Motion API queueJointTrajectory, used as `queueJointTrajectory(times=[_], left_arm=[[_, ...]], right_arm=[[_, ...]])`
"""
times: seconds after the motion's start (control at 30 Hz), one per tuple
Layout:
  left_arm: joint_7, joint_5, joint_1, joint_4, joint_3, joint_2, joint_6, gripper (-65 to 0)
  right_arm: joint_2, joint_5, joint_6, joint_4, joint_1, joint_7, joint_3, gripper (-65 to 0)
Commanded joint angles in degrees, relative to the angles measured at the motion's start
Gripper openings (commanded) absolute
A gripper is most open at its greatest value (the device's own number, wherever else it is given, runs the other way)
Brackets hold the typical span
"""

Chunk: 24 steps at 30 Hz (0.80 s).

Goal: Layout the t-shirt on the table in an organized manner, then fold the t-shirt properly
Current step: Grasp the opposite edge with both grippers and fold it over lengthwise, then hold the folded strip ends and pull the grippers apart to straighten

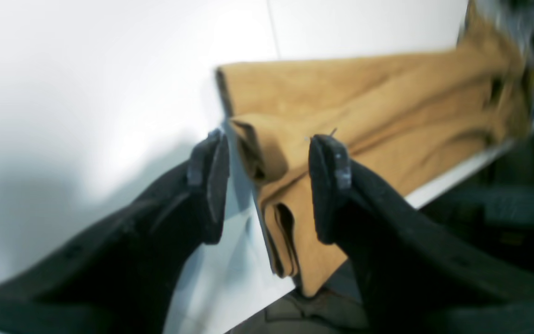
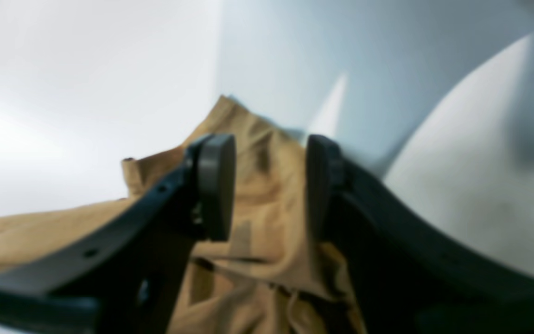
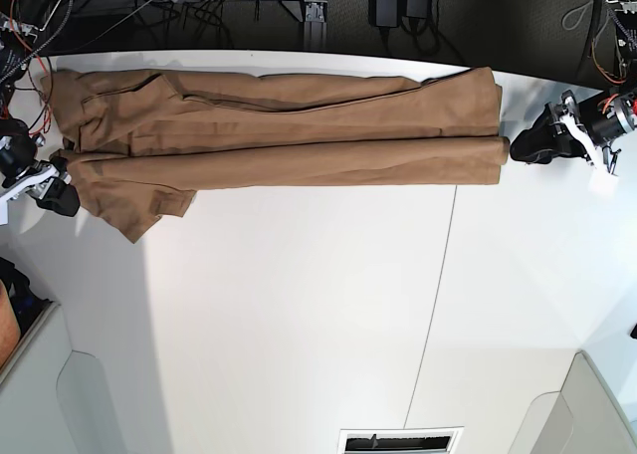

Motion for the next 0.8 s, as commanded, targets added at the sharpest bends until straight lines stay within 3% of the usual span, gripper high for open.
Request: queueJointTrajectory(times=[0.0, 0.17, 0.2, 0.3, 0.6, 0.77], left_arm=[[-1.4, -1.2, 0.1, 0.7, -0.4, -0.6, -0.3, -34.2], [-2.8, 0.0, 0.3, 0.7, -0.4, 3.7, -0.3, -34.2], [-3.7, 1.2, 0.3, 0.7, -0.4, 4.5, -0.3, -34.2], [-4.5, 3.1, 0.3, 0.6, -0.4, 6.9, -0.3, -34.2], [-5.8, 4.4, 0.3, 0.5, -0.4, 8.5, -0.3, -34.2], [-5.8, 4.9, 0.4, 0.5, -0.4, 8.8, -0.3, -34.3]], right_arm=[[0.6, 1.1, 0.5, 1.0, 0.9, 1.0, 0.2, -39.7], [-1.8, 1.2, 0.5, 1.0, 0.9, 1.0, 0.1, -39.9], [-2.2, 1.2, 0.5, 1.0, 0.9, 1.1, 0.1, -42.6], [-3.1, 1.6, 0.5, 1.0, 0.9, 1.1, 0.1, -65.0], [-4.9, -6.6, 0.9, -2.1, 0.9, 2.4, -4.5, -65.0], [-5.0, -6.8, 0.9, -4.4, 0.9, 3.0, -8.2, -65.0]])
